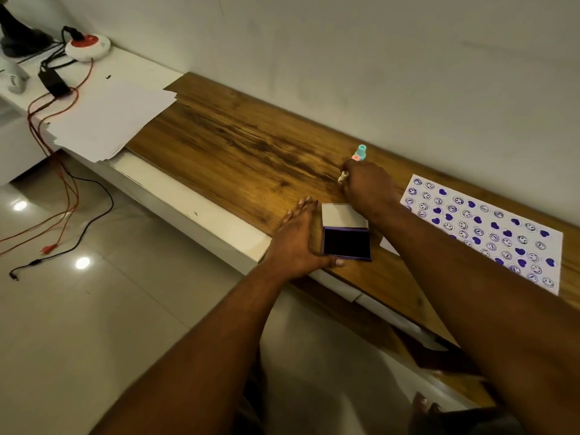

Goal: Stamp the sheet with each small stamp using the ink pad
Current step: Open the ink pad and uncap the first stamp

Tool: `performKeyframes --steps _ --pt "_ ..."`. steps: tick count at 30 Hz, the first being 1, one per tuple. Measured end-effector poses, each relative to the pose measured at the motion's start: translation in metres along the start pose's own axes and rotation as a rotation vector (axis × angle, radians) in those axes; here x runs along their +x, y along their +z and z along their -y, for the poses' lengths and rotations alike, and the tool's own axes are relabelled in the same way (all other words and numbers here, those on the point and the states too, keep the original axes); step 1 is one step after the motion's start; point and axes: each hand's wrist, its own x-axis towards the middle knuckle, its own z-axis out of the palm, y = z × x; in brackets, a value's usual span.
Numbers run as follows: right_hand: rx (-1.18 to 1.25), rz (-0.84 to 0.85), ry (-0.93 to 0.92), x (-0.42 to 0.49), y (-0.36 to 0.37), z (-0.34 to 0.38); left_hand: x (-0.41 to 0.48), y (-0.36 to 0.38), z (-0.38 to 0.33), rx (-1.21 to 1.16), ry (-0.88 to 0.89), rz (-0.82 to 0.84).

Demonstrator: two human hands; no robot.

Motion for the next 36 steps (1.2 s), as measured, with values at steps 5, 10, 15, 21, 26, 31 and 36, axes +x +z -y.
performKeyframes --steps 5,10,15,21,26,31,36 --pt "0.274 0.098 0.088 -0.008 -0.017 0.000 -0.003 -0.010 -0.011 -0.075 -0.092 0.100" --pt "0.709 0.049 0.145 -0.063 -0.041 0.009 -0.007 -0.025 -0.037 -0.132 -0.067 -0.122" --pt "0.774 0.133 0.125 -0.095 -0.053 0.016 -0.015 -0.028 -0.053 -0.139 0.078 -0.316" --pt "0.740 0.130 0.073 -0.099 -0.060 0.021 -0.012 -0.025 -0.052 -0.099 0.068 -0.371" --pt "0.725 0.099 0.005 -0.101 -0.055 0.015 -0.009 -0.022 -0.051 -0.107 0.059 -0.325" --pt "0.663 0.085 -0.065 -0.097 -0.049 0.014 -0.007 -0.023 -0.046 -0.149 0.041 -0.271" --pt "0.660 0.055 -0.078 -0.094 -0.045 0.007 -0.006 -0.022 -0.037 -0.177 -0.038 -0.340"
